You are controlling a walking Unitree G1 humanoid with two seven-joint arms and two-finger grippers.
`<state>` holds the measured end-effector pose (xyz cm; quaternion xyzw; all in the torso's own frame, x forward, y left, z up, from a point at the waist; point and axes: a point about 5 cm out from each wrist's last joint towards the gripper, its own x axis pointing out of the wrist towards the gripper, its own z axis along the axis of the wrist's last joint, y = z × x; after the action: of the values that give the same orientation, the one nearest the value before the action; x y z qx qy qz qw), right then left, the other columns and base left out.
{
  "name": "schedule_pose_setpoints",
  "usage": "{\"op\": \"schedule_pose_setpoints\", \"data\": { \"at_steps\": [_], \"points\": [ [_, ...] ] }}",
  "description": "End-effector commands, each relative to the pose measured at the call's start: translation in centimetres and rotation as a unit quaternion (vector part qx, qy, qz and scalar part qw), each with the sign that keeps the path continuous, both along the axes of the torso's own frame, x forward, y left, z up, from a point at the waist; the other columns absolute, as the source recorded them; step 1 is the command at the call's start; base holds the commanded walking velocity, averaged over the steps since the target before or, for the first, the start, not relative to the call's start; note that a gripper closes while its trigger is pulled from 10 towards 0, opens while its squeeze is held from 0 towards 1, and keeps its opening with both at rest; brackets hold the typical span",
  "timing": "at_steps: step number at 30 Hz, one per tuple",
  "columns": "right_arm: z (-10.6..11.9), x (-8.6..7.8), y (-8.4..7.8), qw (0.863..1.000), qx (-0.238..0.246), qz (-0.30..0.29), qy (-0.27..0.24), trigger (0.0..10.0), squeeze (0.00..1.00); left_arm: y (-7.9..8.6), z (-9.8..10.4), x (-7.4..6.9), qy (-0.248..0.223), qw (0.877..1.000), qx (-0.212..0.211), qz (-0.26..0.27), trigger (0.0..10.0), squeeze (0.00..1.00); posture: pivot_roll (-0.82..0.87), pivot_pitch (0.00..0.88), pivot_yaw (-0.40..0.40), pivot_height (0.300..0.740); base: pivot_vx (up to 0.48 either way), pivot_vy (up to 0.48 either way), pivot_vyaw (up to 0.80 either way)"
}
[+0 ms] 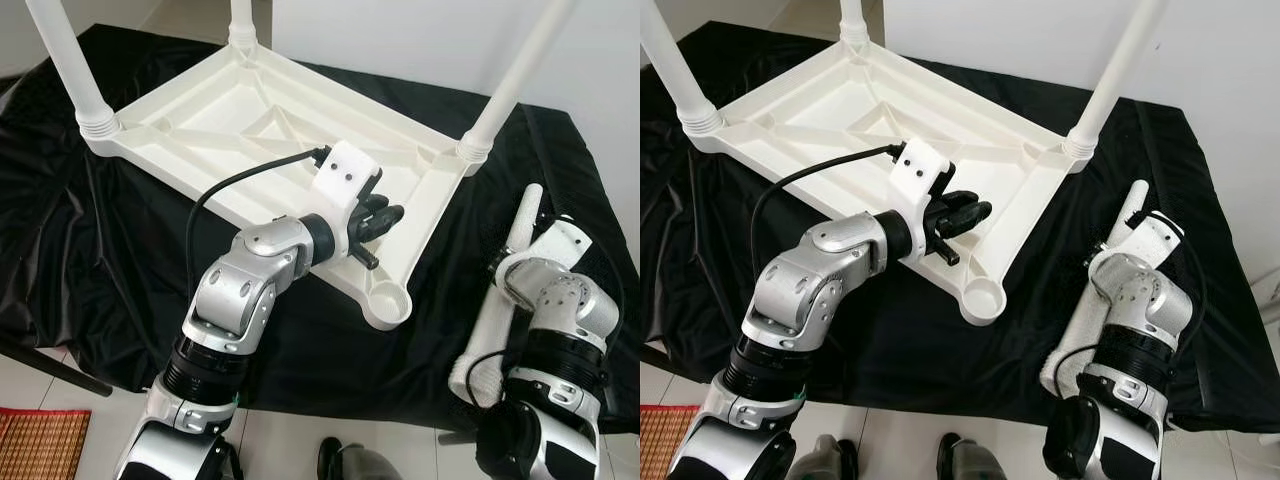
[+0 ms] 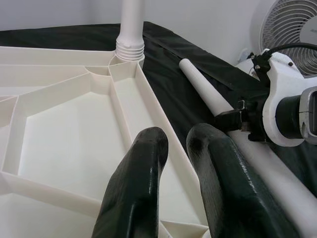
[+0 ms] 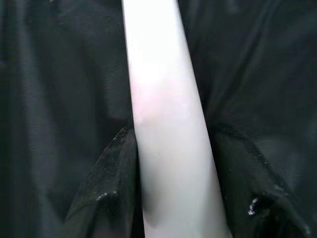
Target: Building children table
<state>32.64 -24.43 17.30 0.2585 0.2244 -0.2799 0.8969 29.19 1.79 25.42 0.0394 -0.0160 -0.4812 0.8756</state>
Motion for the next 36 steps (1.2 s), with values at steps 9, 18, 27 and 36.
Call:
{"op": "schedule_pose_setpoints", "data": {
  "at_steps": [9,18,27,36],
  "points": [
    [1.1,0.4,1.4,0.995,0.050,0.047,-0.074,10.0,0.00,-0.4,0.4,-0.2,-0.005,1.000,-0.006,0.016,10.0,0.00,0.03,0.214,-0.060,0.740,0.000,0.000,0.00],
    [1.8,0.2,0.6,0.992,0.059,0.056,-0.097,0.0,0.00,-0.5,0.5,-0.2,-0.004,1.000,-0.008,0.014,10.0,0.00,0.03,0.217,-0.060,0.740,0.000,0.000,0.00],
    [5.0,-0.1,-0.9,0.972,0.055,0.068,-0.219,10.0,0.00,-0.6,0.6,-0.2,0.010,1.000,-0.021,0.006,10.0,0.00,0.03,0.224,-0.059,0.740,0.000,0.000,0.00],
    [7.7,-0.3,-0.9,0.937,0.017,0.136,-0.321,10.0,0.00,-0.1,1.1,0.1,0.033,0.998,-0.056,-0.011,10.0,0.00,0.03,0.229,-0.054,0.740,0.000,0.000,0.00]
  ]
}}
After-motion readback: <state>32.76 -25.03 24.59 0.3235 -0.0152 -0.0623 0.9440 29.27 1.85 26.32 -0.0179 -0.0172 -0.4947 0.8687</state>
